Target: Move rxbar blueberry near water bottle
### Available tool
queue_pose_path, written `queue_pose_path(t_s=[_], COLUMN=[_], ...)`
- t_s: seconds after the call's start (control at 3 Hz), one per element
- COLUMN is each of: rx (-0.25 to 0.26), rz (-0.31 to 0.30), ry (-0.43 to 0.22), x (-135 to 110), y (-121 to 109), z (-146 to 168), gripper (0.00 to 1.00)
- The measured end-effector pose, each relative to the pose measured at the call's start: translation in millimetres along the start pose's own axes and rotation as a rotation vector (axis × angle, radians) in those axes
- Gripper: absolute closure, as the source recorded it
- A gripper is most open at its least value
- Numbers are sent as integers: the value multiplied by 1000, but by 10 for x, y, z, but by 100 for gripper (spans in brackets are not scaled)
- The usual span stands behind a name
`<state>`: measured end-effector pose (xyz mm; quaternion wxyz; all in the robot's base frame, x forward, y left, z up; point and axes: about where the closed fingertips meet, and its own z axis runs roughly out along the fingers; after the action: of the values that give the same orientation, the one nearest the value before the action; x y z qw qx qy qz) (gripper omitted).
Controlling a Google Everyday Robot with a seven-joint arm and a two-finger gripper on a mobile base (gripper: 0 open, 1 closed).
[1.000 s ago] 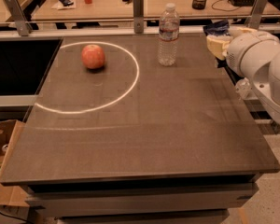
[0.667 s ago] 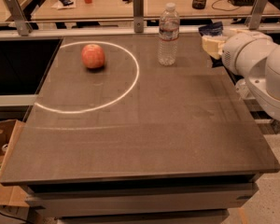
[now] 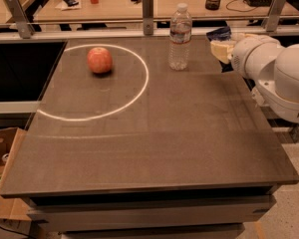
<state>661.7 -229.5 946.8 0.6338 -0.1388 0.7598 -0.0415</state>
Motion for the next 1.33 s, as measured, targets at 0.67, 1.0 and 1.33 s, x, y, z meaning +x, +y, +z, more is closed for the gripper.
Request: queue_pose_path(t_s=[0.67,1.0,1.33], rx=[-22,-40,-56], rz=[-26,-20,-20], ry=[24,40,60], x=[299,473,621], y=[80,187,272], z=[245,328,365], gripper=[100,100,100])
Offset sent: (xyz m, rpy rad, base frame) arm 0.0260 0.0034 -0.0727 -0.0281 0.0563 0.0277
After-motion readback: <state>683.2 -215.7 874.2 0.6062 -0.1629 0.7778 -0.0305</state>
